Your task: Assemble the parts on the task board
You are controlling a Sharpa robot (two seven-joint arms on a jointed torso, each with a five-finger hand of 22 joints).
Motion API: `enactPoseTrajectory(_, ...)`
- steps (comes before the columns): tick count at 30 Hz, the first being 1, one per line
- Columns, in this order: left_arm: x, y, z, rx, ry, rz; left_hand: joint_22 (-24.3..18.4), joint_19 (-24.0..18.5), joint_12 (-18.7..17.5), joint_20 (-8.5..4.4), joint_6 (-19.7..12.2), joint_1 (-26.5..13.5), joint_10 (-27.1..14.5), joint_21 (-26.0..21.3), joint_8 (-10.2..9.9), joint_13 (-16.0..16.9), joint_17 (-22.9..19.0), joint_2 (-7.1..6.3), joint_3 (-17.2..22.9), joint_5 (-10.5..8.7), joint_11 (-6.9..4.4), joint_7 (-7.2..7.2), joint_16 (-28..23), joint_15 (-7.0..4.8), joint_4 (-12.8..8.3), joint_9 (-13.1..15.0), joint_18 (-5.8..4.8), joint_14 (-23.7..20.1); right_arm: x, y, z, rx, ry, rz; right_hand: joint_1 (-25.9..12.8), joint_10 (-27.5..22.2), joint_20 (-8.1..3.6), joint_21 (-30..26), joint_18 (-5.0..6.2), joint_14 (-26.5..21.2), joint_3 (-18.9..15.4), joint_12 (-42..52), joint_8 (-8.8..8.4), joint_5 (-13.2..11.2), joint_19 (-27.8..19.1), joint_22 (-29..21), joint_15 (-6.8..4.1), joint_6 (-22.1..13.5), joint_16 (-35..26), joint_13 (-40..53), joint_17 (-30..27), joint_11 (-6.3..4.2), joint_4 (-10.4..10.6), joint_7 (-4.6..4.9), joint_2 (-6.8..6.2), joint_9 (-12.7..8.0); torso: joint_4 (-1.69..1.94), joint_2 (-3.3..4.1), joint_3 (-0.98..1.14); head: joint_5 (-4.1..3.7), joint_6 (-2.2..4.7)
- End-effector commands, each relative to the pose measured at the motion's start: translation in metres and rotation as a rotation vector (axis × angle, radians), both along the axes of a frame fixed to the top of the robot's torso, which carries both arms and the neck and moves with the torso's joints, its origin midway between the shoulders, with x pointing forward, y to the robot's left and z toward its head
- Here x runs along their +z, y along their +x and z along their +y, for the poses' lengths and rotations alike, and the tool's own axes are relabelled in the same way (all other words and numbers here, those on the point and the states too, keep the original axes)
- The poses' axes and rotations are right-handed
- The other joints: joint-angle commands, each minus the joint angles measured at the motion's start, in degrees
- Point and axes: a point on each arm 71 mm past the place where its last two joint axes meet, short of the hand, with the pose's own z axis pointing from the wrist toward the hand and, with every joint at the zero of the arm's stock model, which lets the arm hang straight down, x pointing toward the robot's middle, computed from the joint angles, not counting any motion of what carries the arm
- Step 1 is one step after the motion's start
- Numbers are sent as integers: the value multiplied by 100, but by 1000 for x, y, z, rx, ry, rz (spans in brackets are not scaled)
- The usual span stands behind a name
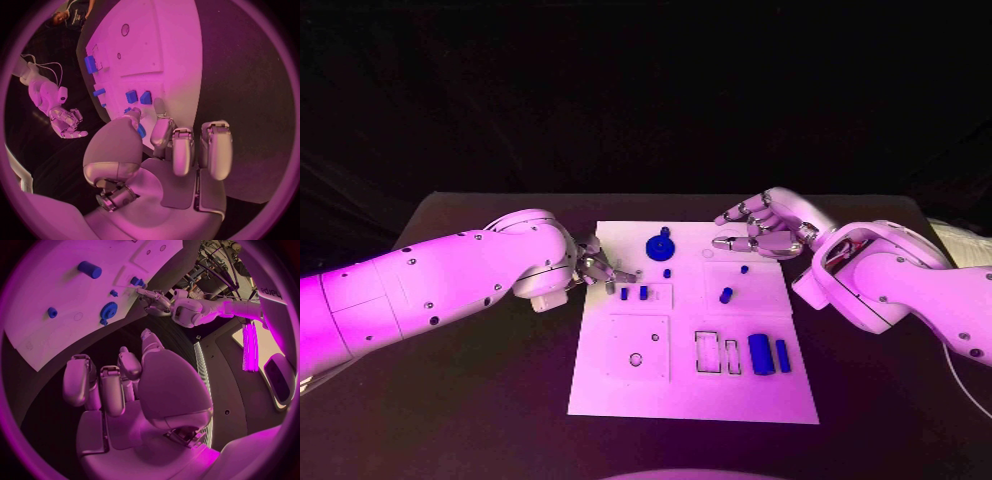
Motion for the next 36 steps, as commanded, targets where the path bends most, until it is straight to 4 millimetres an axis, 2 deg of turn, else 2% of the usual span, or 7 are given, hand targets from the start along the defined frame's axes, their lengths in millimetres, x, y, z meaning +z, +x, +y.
enactPoseTrajectory(1, 7, 2, -5, 34, -174, -68, 956, 243, -535, -7, -248, 215, -368, -520, -24, -553, 1506, 95, -91, 93, 66, 69, 18, 4, -19, -13, 129, 594, -1, 0, 0, 12, -7, 5, 39, -16, -21, -26, 69, 406, -30, -20, -3, 19, -35, -2, -48, 34, -24, -10, 645, -40, -6, 2, 34, 10, 1, 6, 4, -21, 0)
enactPoseTrajectory(4, 14, 4, -8, 32, -305, -140, -203, -548, -2011, 135, -757, 575, -1486, -2144, -190, -2017, 749, 83, -201, 164, 275, 289, -563, 161, -5, -110, 481, 294, -1, 0, 0, 11, -7, 6, 43, -16, -21, -27, 69, 407, -30, -18, -3, 30, -35, -3, -49, 34, -23, -9, 648, -40, -7, 3, 39, 10, 5, -1, 8, -23, 7)
enactPoseTrajectory(9, 28, 7, -17, -37, -459, -301, -2075, -1868, -2485, 378, -1381, 1281, -2326, -4844, -363, -2427, -964, -38, -310, 163, 580, 626, -2175, 464, -135, -321, 924, -662, -2, 0, 0, 9, -8, 7, 43, -16, -21, -27, 69, 407, -30, -18, -3, 30, -35, -3, -49, 34, -23, -9, 648, -40, -7, 3, 39, 10, -2, 3, 8, -41, 25)
enactPoseTrajectory(11, 34, 7, -22, -103, -471, -385, -2348, -2101, -2838, 500, -1610, 2012, -2778, -5259, -526, -2698, -2027, -14, -109, 62, 752, 799, -3279, 614, -434, -518, 918, -1414, -2, 0, -1, 8, -8, 8, 43, -16, -21, -27, 69, 407, -30, -18, -3, 30, -35, -3, -49, 34, -23, -9, 648, -40, -7, 3, 39, 10, -2, 4, 10, -45, 35)
enactPoseTrajectory(18, 38, 5, -45, -317, -372, -566, -2927, -2024, -4212, 703, -1696, 3028, -3131, -5913, -1375, -4128, -3094, -200, 398, -226, 946, 929, -4288, 745, -726, -1561, 981, -1858, -4, 1, 0, 8, -8, 12, 43, -16, -21, -27, 69, 407, -30, -18, -3, 30, -35, -3, -49, 34, -23, -9, 648, -40, -7, 3, 39, 10, -7, 5, 6, -57, 56)
enactPoseTrajectory(30, 18, 4, -78, -528, -151, -620, -3071, -988, -5193, 574, -768, 3137, -2714, -5799, -2126, -5587, -2265, -458, 541, -251, 894, 840, -3059, 644, -912, -2725, 974, -478, -4, 0, 1, 11, -7, 12, 50, -15, -21, -25, 68, 407, -32, -15, -2, 51, -32, 1, -49, 35, -22, -9, 650, -40, -6, 3, 49, 11, -9, 11, 6, -91, 66)
enactPoseTrajectory(36, 13, 6, -83, -549, -84, -593, -1579, -171, -5424, 510, -410, 3018, -2293, -3798, -2313, -5957, -879, -477, 546, -249, 853, 812, -1669, 588, -911, -3015, 660, 143, -4, 0, 2, 13, -7, 12, 50, -15, -21, -25, 68, 407, -32, -15, -2, 51, -32, 1, -49, 35, -22, -9, 650, -40, -6, 3, 49, 11, -4, 9, 6, -101, 55)
